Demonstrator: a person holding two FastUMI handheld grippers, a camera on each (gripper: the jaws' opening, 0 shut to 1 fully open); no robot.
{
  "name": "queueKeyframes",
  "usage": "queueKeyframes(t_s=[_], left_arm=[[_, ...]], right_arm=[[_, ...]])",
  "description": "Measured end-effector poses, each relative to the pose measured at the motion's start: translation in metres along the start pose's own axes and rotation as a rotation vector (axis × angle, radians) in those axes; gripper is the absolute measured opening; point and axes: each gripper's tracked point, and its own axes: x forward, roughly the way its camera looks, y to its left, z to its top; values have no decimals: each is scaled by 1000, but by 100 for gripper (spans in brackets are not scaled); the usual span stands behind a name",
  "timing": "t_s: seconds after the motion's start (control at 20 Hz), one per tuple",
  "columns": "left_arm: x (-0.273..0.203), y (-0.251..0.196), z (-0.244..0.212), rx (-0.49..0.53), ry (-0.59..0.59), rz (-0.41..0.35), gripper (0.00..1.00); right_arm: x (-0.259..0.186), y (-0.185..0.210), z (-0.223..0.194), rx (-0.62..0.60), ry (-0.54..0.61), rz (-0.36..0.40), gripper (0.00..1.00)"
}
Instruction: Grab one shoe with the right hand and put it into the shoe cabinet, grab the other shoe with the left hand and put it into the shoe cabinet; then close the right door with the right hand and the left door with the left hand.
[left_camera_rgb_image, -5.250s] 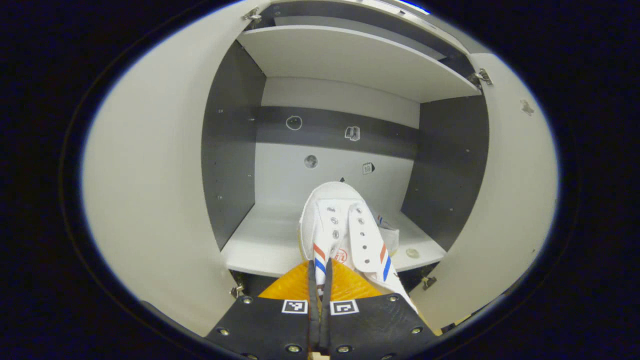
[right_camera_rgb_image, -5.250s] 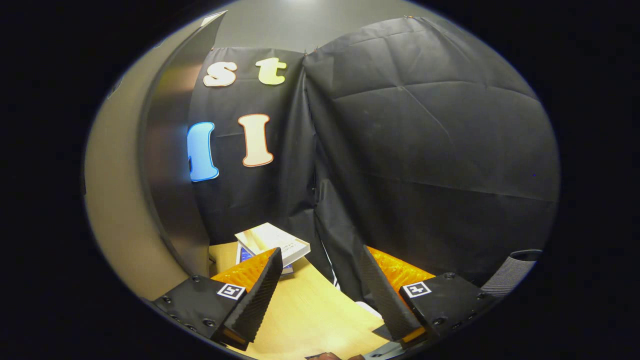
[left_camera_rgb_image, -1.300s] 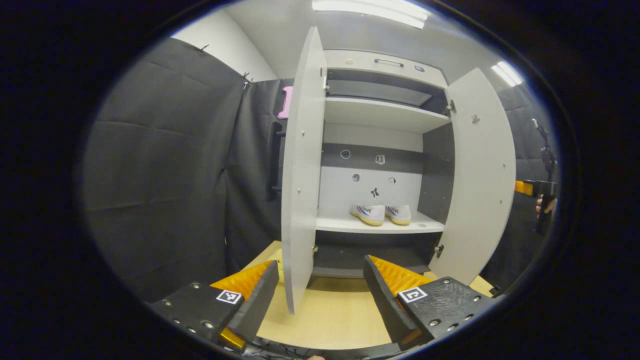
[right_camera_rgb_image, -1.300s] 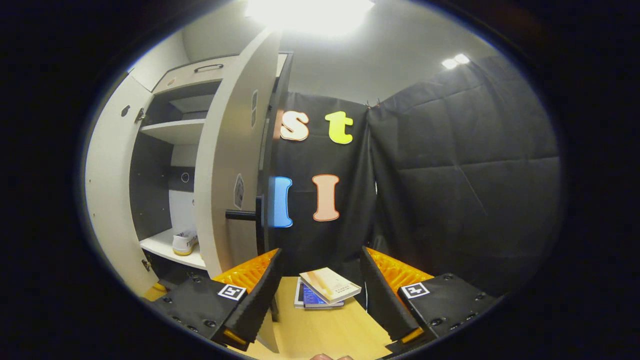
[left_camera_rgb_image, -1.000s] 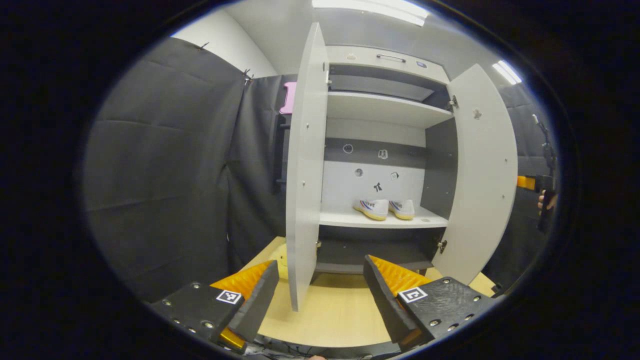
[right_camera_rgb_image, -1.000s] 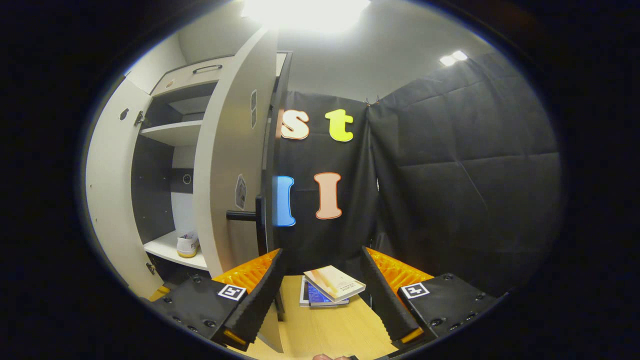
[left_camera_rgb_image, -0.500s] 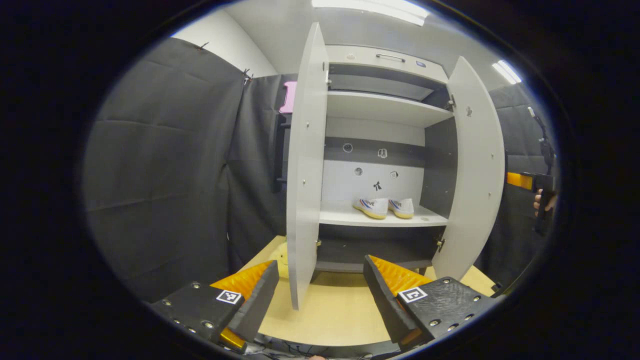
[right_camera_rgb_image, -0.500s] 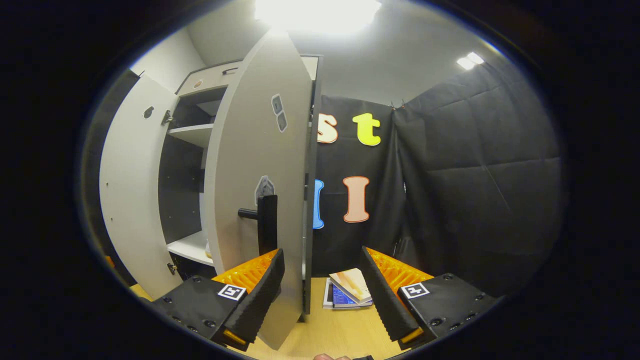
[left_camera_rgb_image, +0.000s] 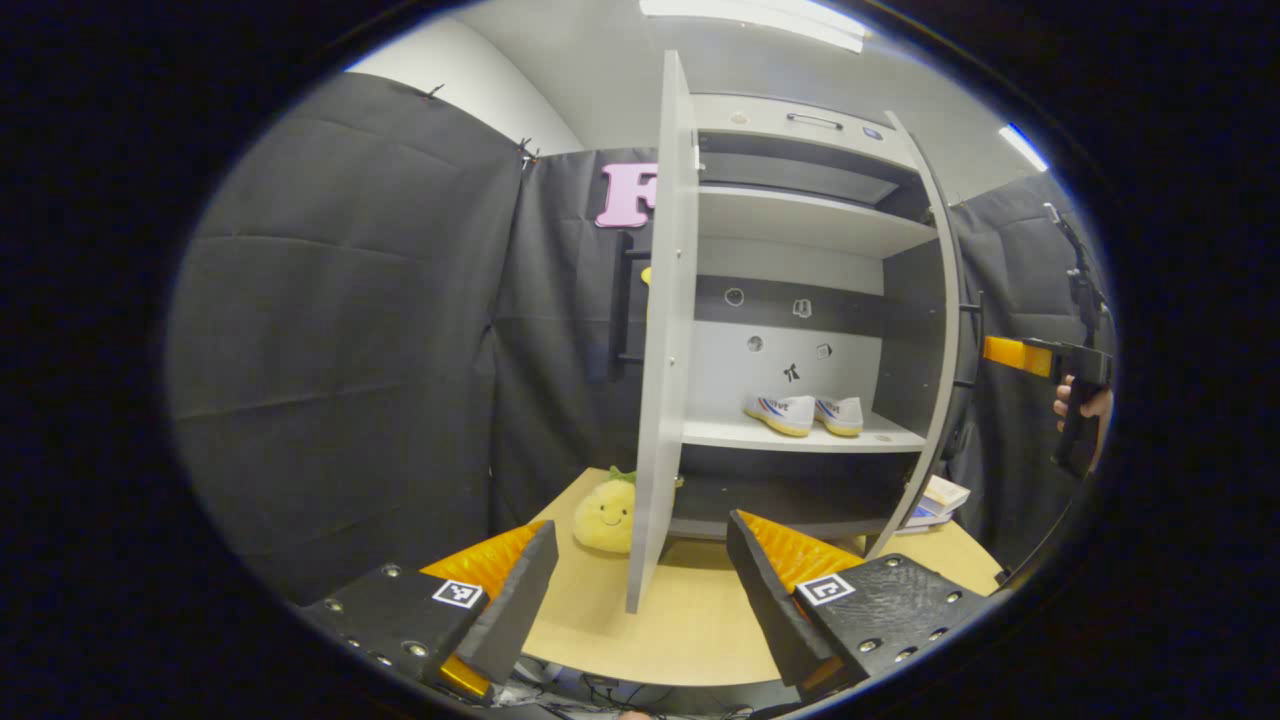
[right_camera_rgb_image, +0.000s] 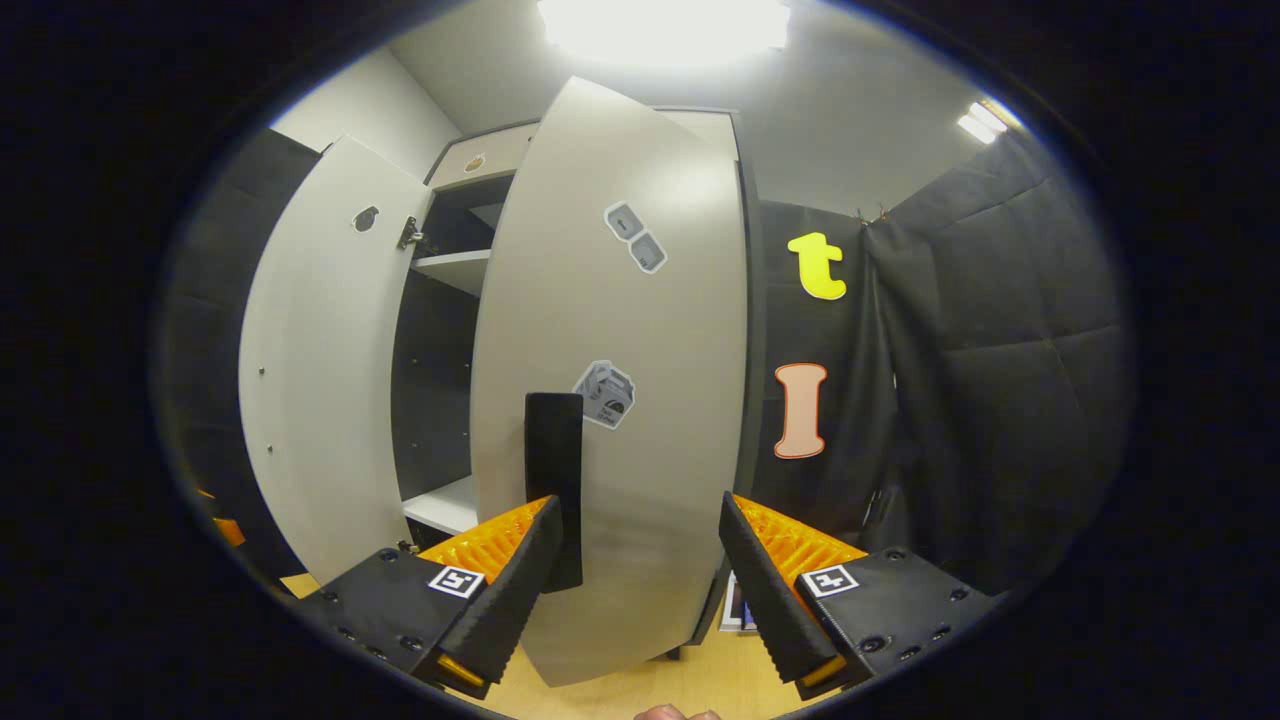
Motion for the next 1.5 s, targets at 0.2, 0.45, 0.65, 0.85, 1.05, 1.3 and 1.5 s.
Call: queueKeyframes(t_s=[0.2,0.45,0.65,0.85,1.05,1.3,1.5], left_arm=[[9,45,11,20,-33,70,97],[38,92,55,-46,-111,93,98],[69,113,88,-89,-156,56,98],[107,115,96,-62,-126,7,96],[141,108,101,-75,-107,-43,98],[168,96,128,-44,-130,-93,98],[168,87,146,15,-149,-112,94]], right_arm=[[-9,-7,-11,5,9,-17,96],[-18,-25,-41,71,92,-53,98],[-27,-43,-61,66,144,-84,98],[-33,-54,-70,63,175,-102,98],[-34,-58,-73,57,182,-113,98],[-34,-62,-80,63,199,-127,98],[-35,-67,-82,72,199,-149,98]])
